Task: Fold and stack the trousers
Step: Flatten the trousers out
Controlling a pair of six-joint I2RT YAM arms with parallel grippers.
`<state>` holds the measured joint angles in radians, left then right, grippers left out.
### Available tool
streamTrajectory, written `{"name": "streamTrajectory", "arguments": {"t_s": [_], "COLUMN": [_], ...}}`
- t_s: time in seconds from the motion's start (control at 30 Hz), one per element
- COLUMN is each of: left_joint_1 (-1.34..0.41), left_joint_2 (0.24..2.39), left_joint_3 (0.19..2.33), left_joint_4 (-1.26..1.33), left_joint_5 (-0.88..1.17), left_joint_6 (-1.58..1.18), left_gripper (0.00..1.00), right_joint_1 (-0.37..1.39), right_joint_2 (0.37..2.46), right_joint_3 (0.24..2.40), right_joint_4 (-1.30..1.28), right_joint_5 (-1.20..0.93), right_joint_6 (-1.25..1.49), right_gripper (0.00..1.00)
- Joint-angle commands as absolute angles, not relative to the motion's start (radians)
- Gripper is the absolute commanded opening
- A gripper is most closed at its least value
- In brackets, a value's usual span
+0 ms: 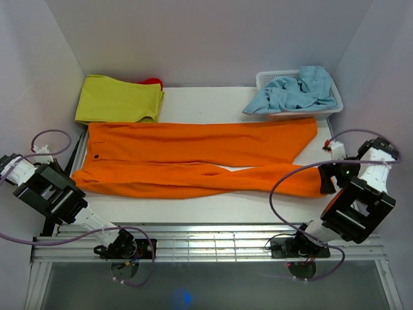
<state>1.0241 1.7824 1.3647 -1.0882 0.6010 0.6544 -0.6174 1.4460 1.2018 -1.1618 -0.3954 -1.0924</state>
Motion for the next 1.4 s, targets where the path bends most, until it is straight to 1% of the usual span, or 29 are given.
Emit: {"name": "streamTrajectory", "arguments": {"t_s": [0.0, 0.1, 0.13, 0.17, 0.23, 0.3, 0.37, 0.47, 0.53, 0.63, 0.67, 0.73, 0.83, 0.9, 0.97, 1.0, 1.03, 1.07, 1.1, 1.13, 1.17, 1.2, 1.27, 1.3, 1.37], "left_joint_1": [1.042, 1.042, 1.042, 1.042, 1.040, 1.040, 1.042, 1.042, 1.042, 1.042, 1.042, 1.040, 1.042, 1.042, 1.042, 1.042, 1.042, 1.042, 1.042, 1.042, 1.042, 1.042, 1.042, 1.042, 1.042], "left_joint_2": [1.710, 1.709, 1.710, 1.712, 1.710, 1.710, 1.713, 1.715, 1.717, 1.718, 1.718, 1.720, 1.727, 1.730, 1.736, 1.738, 1.740, 1.746, 1.749, 1.752, 1.756, 1.764, 1.773, 1.775, 1.782], "left_joint_3": [1.318, 1.282, 1.281, 1.281, 1.279, 1.281, 1.278, 1.272, 1.273, 1.287, 1.292, 1.298, 1.307, 1.312, 1.312, 1.313, 1.315, 1.316, 1.321, 1.327, 1.330, 1.335, 1.356, 1.364, 1.387], "left_joint_4": [-0.966, -0.956, -0.954, -0.954, -0.951, -0.950, -0.946, -0.945, -0.945, -0.946, -0.948, -0.950, -0.951, -0.956, -0.957, -0.957, -0.957, -0.957, -0.956, -0.957, -0.957, -0.956, -0.957, -0.957, -0.957], "left_joint_5": [0.558, 0.542, 0.538, 0.535, 0.532, 0.523, 0.520, 0.523, 0.528, 0.525, 0.525, 0.522, 0.529, 0.540, 0.545, 0.548, 0.549, 0.551, 0.551, 0.551, 0.551, 0.551, 0.554, 0.557, 0.571], "left_joint_6": [0.716, 0.724, 0.721, 0.722, 0.726, 0.727, 0.729, 0.729, 0.723, 0.718, 0.719, 0.719, 0.704, 0.693, 0.689, 0.684, 0.684, 0.683, 0.681, 0.677, 0.675, 0.673, 0.667, 0.664, 0.657], "left_gripper": [0.00, 0.00, 0.00, 0.00, 0.00, 0.00, 0.00, 0.00, 0.00, 0.00, 0.00, 0.00, 0.00, 0.00, 0.00, 0.00, 0.00, 0.00, 0.00, 0.00, 0.00, 0.00, 0.00, 0.00, 0.00], "right_joint_1": [-0.661, -0.742, -0.759, -0.765, -0.788, -0.808, -0.831, -0.833, -0.828, -0.825, -0.822, -0.809, -0.784, -0.775, -0.764, -0.759, -0.756, -0.753, -0.752, -0.752, -0.752, -0.752, -0.753, -0.753, -0.753], "right_joint_2": [1.445, 1.497, 1.520, 1.572, 1.627, 1.702, 1.748, 1.756, 1.755, 1.761, 1.759, 1.750, 1.724, 1.720, 1.732, 1.739, 1.743, 1.752, 1.753, 1.752, 1.746, 1.743, 1.753, 1.767, 1.808], "right_joint_3": [0.953, 1.015, 1.093, 1.135, 1.207, 1.284, 1.307, 1.269, 1.214, 1.167, 1.157, 1.105, 1.027, 1.006, 1.003, 1.009, 1.018, 1.053, 1.081, 1.113, 1.152, 1.254, 1.388, 1.542, 1.688], "right_joint_4": [-0.904, -0.925, -0.990, -1.029, -1.096, -1.179, -1.259, -1.252, -1.166, -1.120, -1.115, -1.060, -0.947, -0.914, -0.904, -0.908, -0.920, -0.961, -0.985, -1.009, -1.037, -1.102, -1.167, -1.252, -1.307], "right_joint_5": [-0.053, -0.106, -0.135, -0.147, -0.181, -0.216, -0.311, -0.396, -0.408, -0.429, -0.431, -0.401, -0.332, -0.302, -0.292, -0.288, -0.307, -0.317, -0.330, -0.356, -0.374, -0.397, -0.474, -0.507, -0.580], "right_joint_6": [-1.261, -1.218, -1.177, -1.152, -1.079, -1.046, -1.032, -0.994, -0.954, -0.896, -0.887, -0.845, -0.793, -0.772, -0.759, -0.758, -0.759, -0.770, -0.772, -0.775, -0.791, -0.799, -0.802, -0.819, -0.808], "right_gripper": [0.90, 0.90, 0.90, 0.91, 0.98, 0.89, 0.80, 0.78, 0.77, 0.72, 0.68, 0.67, 0.69, 0.69, 0.68, 0.63, 0.55, 0.30, 0.17, 0.08, 0.08, 0.08, 0.08, 0.08, 0.08]}}
